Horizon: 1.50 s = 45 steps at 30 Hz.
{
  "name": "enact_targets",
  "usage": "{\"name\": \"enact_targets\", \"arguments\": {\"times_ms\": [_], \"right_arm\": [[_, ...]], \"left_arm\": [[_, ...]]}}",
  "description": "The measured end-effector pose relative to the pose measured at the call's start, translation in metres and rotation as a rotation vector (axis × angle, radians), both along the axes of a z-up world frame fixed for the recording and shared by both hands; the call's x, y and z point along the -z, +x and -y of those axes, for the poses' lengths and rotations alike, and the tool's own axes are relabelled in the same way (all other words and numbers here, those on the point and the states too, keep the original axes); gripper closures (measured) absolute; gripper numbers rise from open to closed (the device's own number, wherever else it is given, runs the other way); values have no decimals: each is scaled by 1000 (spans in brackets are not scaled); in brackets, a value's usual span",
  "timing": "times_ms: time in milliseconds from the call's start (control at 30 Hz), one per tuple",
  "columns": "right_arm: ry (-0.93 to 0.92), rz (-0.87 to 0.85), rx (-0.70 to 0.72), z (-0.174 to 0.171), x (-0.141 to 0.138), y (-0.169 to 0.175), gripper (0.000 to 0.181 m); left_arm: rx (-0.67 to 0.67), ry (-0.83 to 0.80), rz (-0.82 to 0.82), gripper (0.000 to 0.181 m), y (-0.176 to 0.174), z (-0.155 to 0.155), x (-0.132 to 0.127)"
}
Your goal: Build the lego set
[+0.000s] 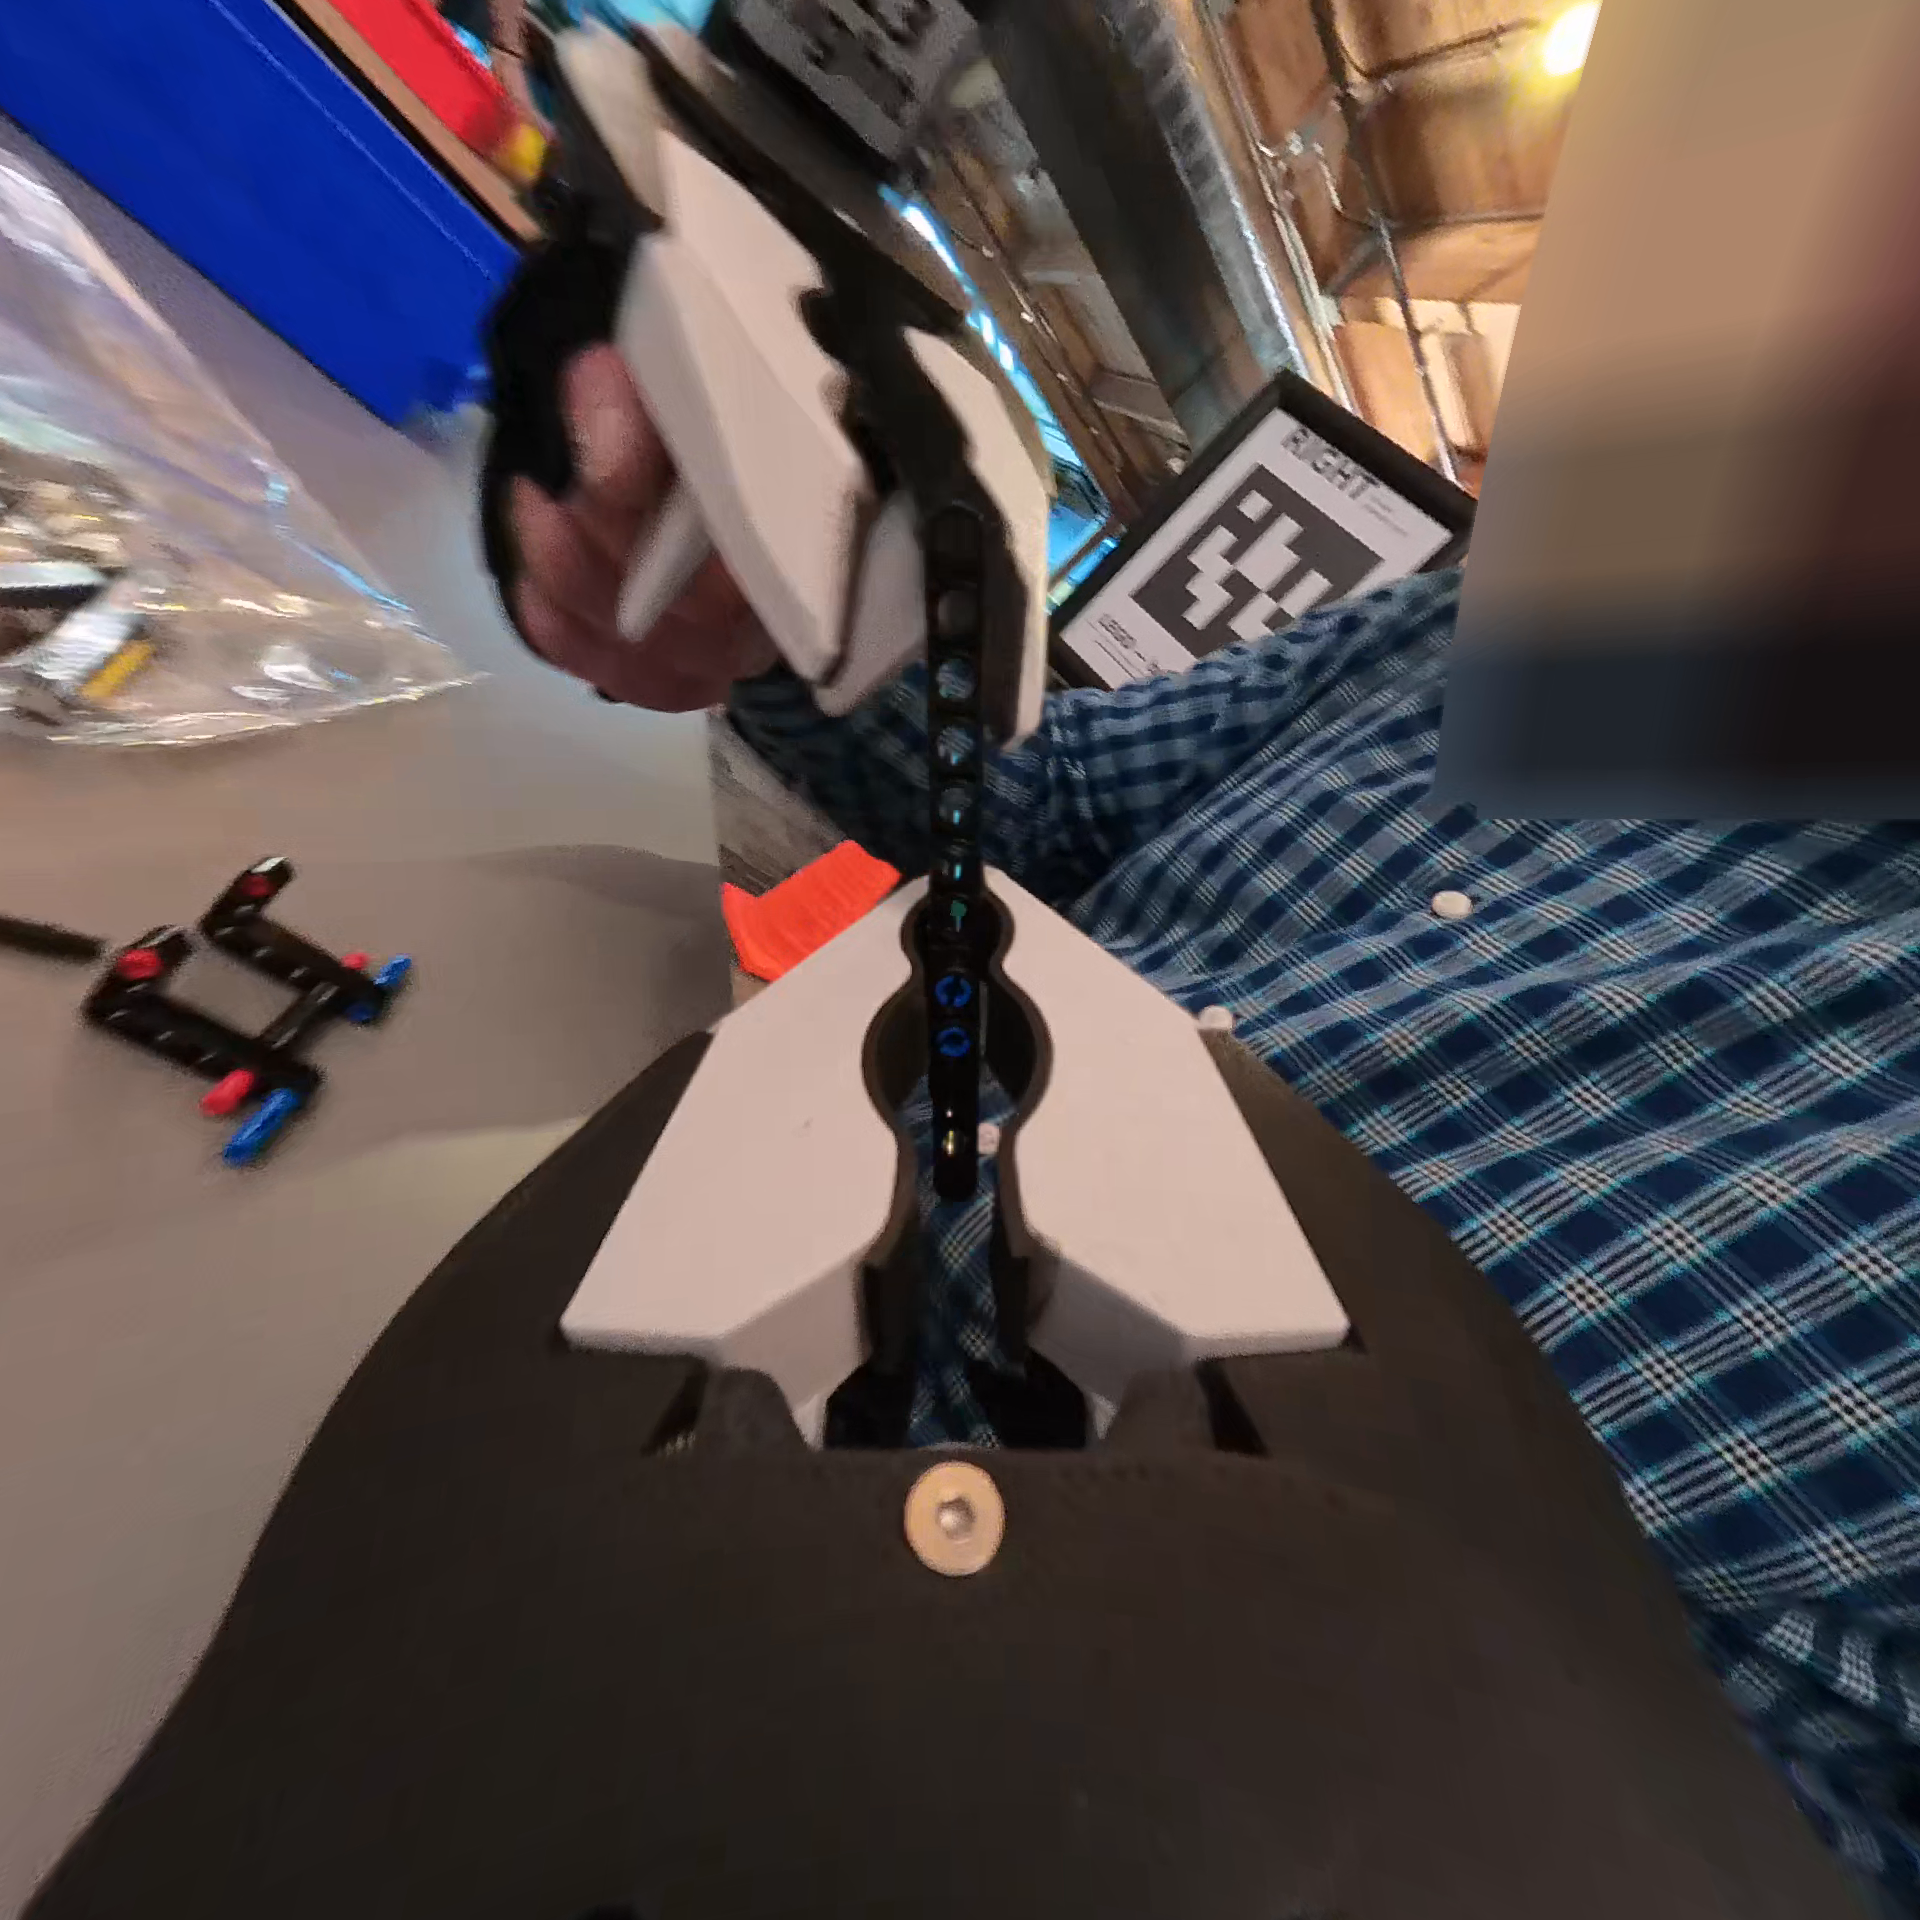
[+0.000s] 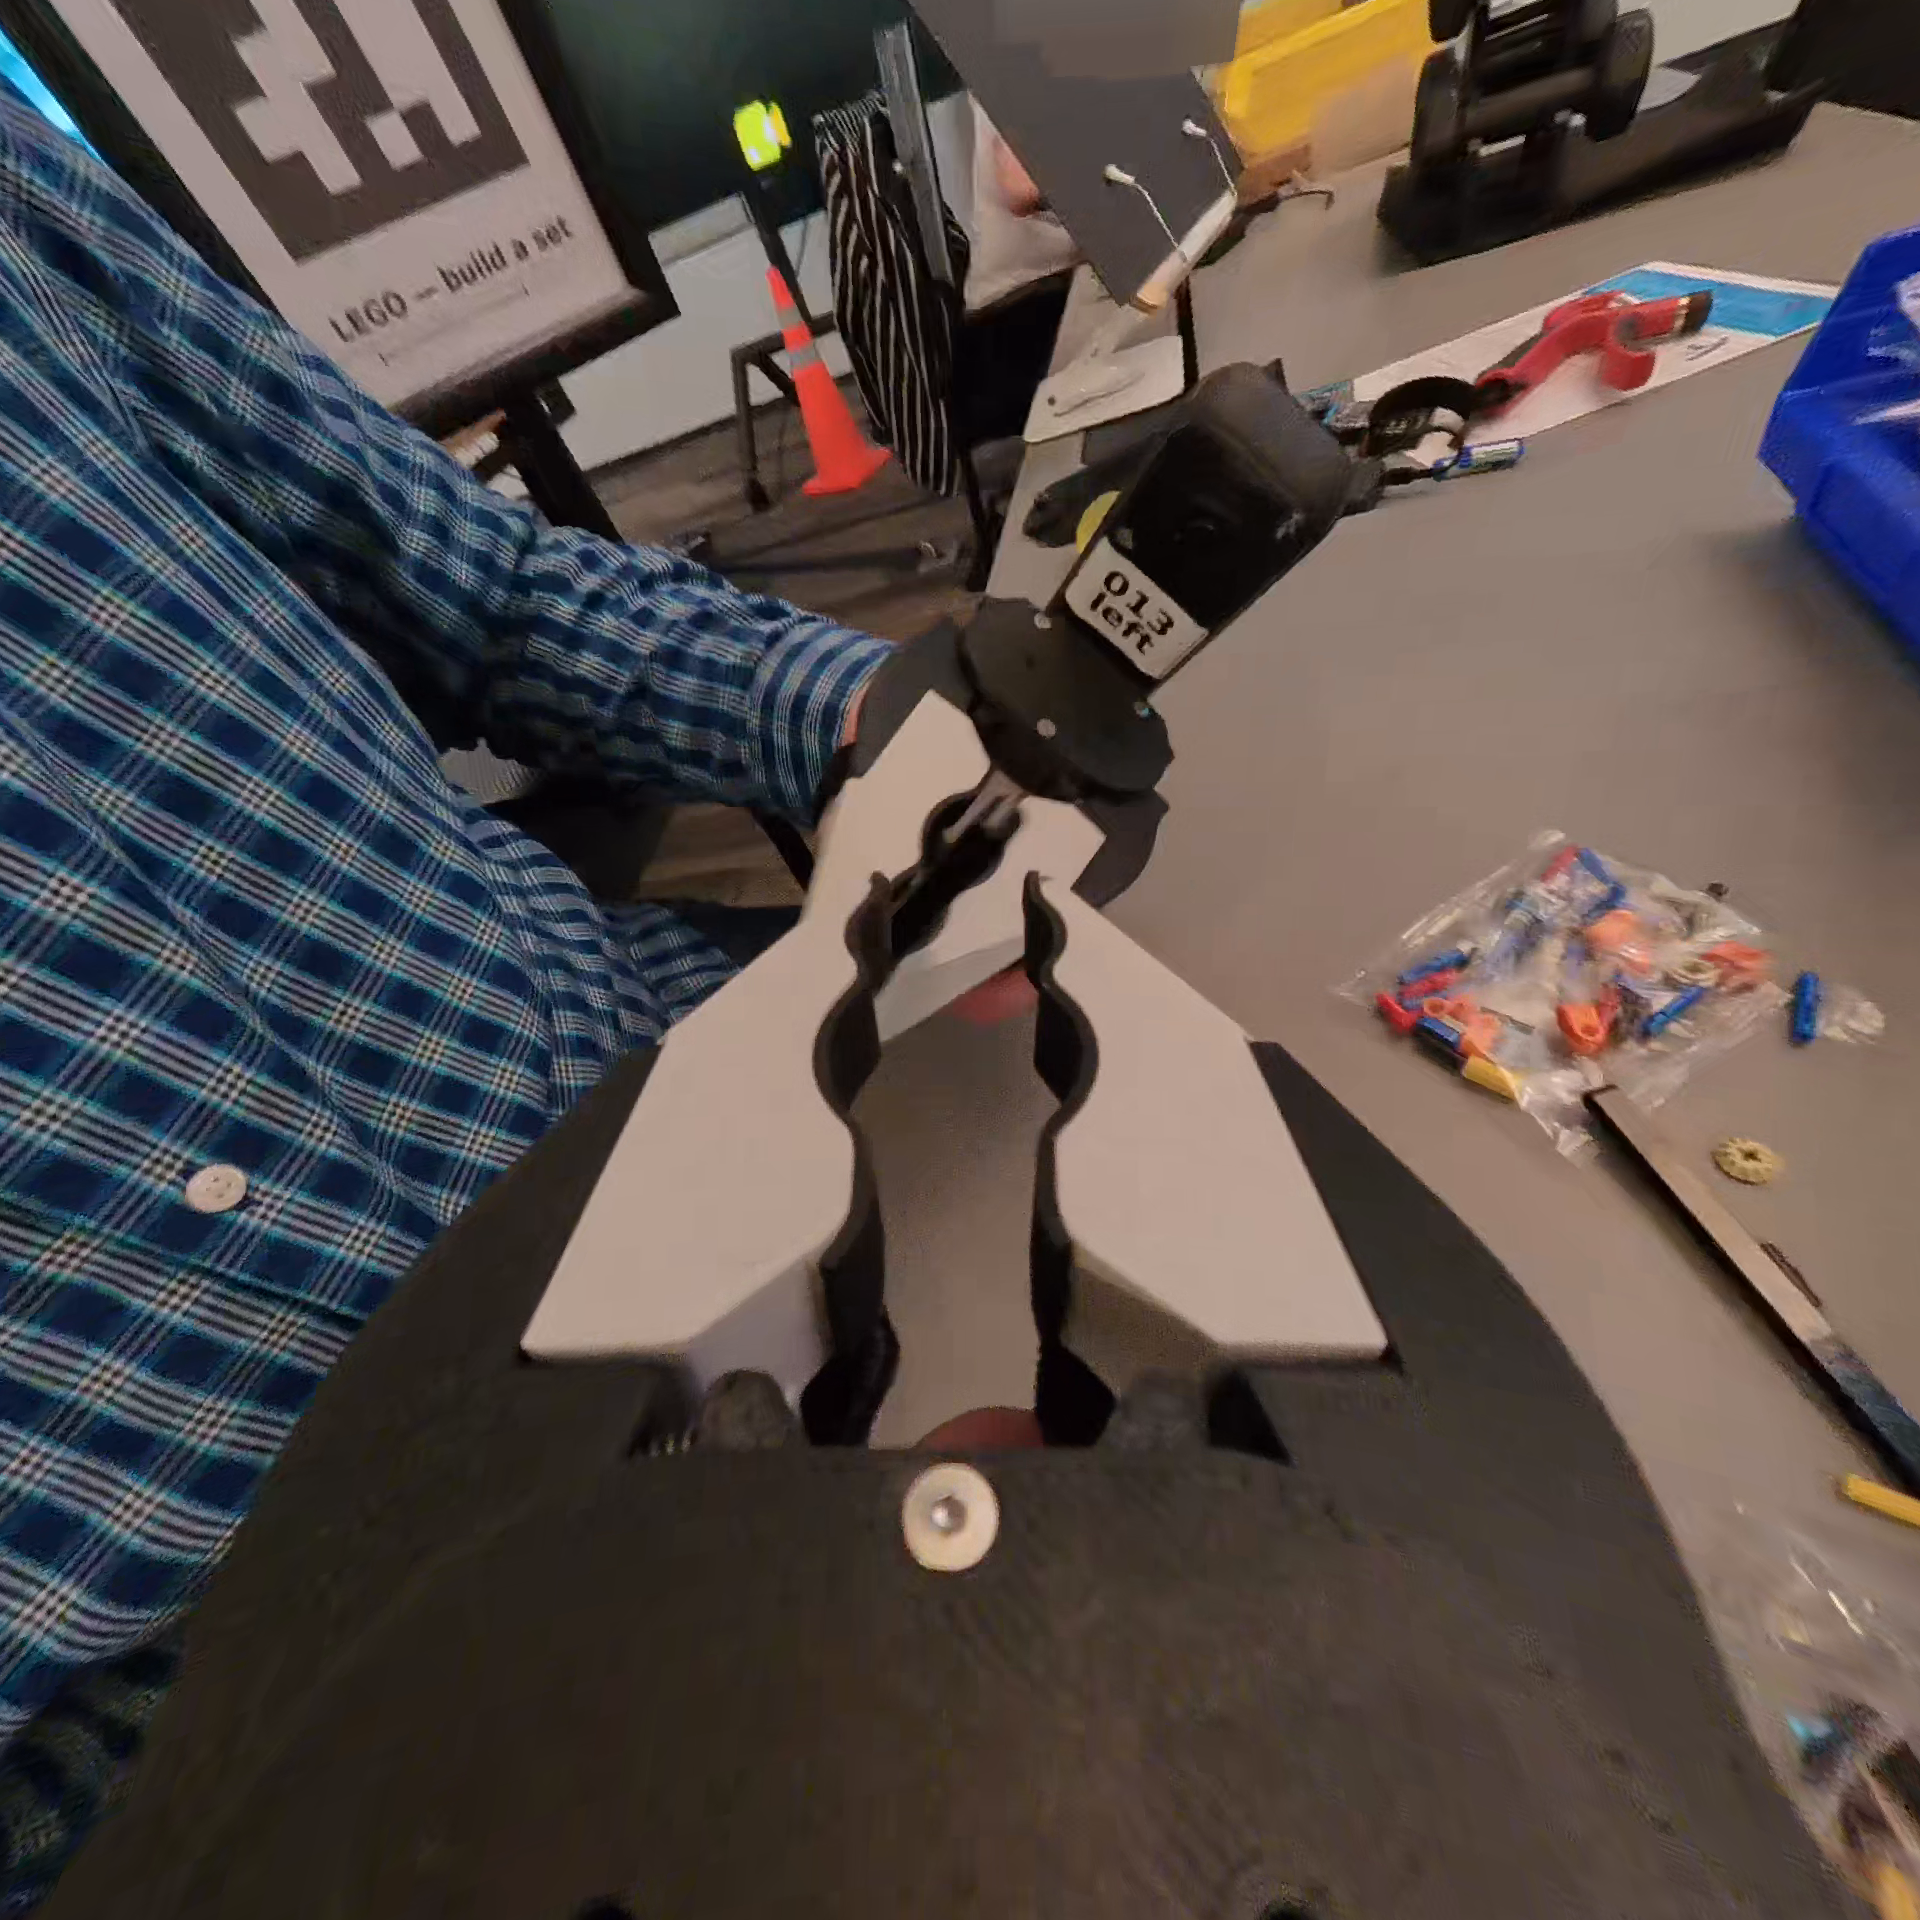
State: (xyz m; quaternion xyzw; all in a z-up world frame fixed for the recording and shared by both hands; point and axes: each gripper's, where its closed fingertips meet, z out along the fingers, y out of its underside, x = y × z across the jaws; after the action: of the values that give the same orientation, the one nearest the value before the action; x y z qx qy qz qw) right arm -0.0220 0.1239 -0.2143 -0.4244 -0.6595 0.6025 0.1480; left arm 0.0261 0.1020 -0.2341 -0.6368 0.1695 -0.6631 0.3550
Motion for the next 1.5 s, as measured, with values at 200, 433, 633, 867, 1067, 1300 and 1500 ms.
{"name": "enact_targets", "arguments": {"times_ms": [200, 433, 633, 867, 1067, 1300, 1500], "right_arm": [[-143, -31, -150, 13, -13, 7, 173], [-184, 9, 29, -25, -30, -5, 175], [-216, 79, 126, -32, -18, -12, 175], [-209, 90, 194, -38, -9, -15, 171], [215, 269, 379, -86, 46, 23, 145], [532, 464, 350, -88, 139, 57, 155], [546, 434, 321, -76, 151, 46, 177]], "left_arm": [[92, 22, 45, 181, 14, 6, -3], [-310, 123, -183, 142, -27, -50, -6], [-389, 269, -489, 151, -22, -57, -1], [-447, 235, -566, 176, -25, -65, 11], [-430, 104, -661, 177, -41, -55, 35], [-266, -114, -826, 178, -44, -29, 92], [-190, -185, -1142, 178, -62, -21, 131]]}}
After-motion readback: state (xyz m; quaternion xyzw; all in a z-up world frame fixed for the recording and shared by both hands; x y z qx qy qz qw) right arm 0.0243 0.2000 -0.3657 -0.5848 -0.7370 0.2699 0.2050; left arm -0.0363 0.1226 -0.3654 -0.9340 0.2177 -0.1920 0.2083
